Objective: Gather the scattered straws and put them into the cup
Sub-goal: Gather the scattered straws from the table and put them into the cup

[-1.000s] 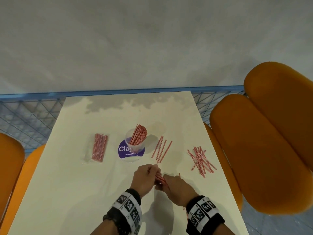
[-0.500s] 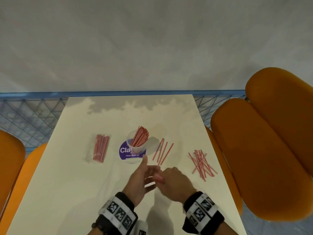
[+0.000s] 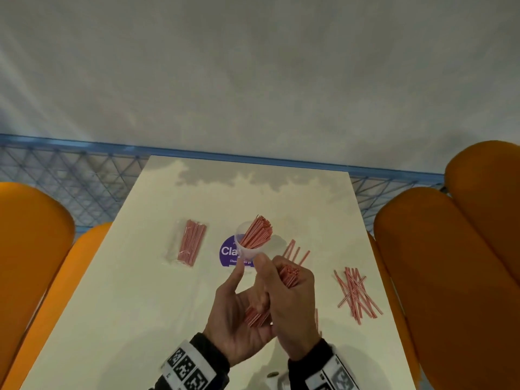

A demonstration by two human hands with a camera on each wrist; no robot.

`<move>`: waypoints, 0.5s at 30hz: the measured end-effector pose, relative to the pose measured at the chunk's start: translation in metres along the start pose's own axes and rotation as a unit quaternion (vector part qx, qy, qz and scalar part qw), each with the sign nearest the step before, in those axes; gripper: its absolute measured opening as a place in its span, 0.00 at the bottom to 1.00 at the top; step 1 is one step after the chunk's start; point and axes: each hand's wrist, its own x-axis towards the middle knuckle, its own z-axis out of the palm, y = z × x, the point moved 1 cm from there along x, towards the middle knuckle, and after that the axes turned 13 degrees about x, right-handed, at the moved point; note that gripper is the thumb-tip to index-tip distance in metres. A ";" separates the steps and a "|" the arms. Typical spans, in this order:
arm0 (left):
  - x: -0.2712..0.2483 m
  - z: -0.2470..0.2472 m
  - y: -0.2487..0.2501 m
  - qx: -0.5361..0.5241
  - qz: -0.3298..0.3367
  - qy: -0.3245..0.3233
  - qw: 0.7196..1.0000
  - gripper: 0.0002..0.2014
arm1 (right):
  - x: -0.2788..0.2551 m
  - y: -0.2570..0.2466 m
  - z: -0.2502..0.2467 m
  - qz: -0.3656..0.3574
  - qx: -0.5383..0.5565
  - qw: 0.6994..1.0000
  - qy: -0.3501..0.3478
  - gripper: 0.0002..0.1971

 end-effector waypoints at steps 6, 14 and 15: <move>-0.008 -0.005 0.008 0.135 -0.028 0.005 0.990 0.45 | 0.006 -0.009 -0.002 0.065 0.035 0.997 -0.033 0.25; -0.020 -0.008 0.013 0.771 -0.055 0.121 0.623 0.09 | -0.014 0.016 -0.022 0.127 -0.173 0.974 -0.070 0.26; -0.023 -0.007 0.010 0.786 -0.048 0.153 0.597 0.07 | -0.014 0.012 -0.026 0.111 -0.155 0.980 -0.061 0.22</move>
